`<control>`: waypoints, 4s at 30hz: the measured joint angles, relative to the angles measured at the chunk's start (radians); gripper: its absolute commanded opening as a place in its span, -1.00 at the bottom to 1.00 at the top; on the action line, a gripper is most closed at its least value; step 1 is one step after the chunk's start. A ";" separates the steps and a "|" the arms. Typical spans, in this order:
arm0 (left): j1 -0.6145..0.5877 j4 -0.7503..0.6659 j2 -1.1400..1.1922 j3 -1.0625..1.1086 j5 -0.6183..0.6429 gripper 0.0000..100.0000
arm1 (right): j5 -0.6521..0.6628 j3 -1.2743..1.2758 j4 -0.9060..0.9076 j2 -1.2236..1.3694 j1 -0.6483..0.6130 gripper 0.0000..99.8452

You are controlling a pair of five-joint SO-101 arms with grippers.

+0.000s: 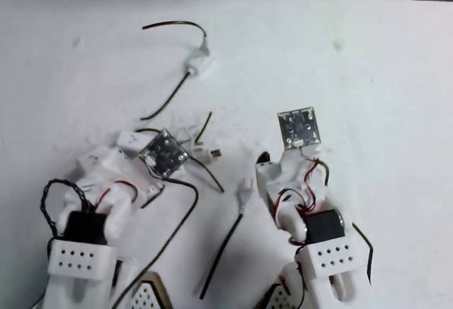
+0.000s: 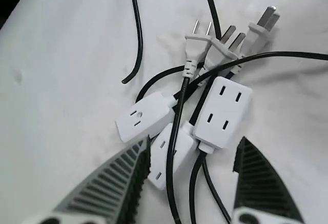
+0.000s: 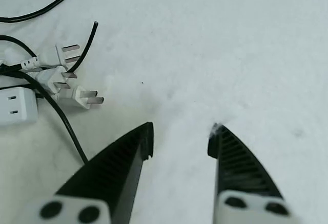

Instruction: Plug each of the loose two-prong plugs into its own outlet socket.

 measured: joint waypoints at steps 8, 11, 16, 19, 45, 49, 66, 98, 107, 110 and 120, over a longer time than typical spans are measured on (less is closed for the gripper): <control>-0.002 -0.060 0.002 0.037 -0.018 -0.47 | 0.000 0.009 0.000 0.000 -0.008 -0.65; 0.015 -0.060 0.071 0.023 -0.021 -0.47 | 0.000 0.009 0.000 0.000 -0.008 -0.65; 0.011 -0.060 0.339 -0.121 -0.021 -0.46 | 0.000 0.009 0.000 0.000 -0.008 -0.65; 0.011 -0.060 0.542 -0.226 -0.021 -0.46 | 0.000 0.009 0.000 0.000 -0.008 -0.65; 0.181 0.058 1.096 -0.511 -0.023 -0.95 | 0.000 0.015 0.000 0.000 -0.008 -0.65; 0.192 0.110 1.096 -0.517 0.005 -0.95 | 0.000 0.015 0.000 0.000 -0.008 -0.65; 0.221 0.221 1.094 -0.503 0.293 -0.73 | 0.000 0.015 0.000 0.000 -0.008 -0.65; 0.040 0.473 0.594 -0.588 0.319 -0.48 | 0.003 0.015 0.000 0.000 -0.008 -0.65; -0.252 0.330 0.333 -0.324 0.318 -0.48 | 0.117 -0.038 0.170 0.000 -0.011 -0.65; -0.331 0.276 0.224 -0.201 0.318 -0.48 | 0.117 -0.086 0.269 0.008 -0.072 -0.65; -0.442 0.221 -0.129 0.091 0.316 -0.48 | 0.420 -0.219 0.334 0.315 -0.149 -0.65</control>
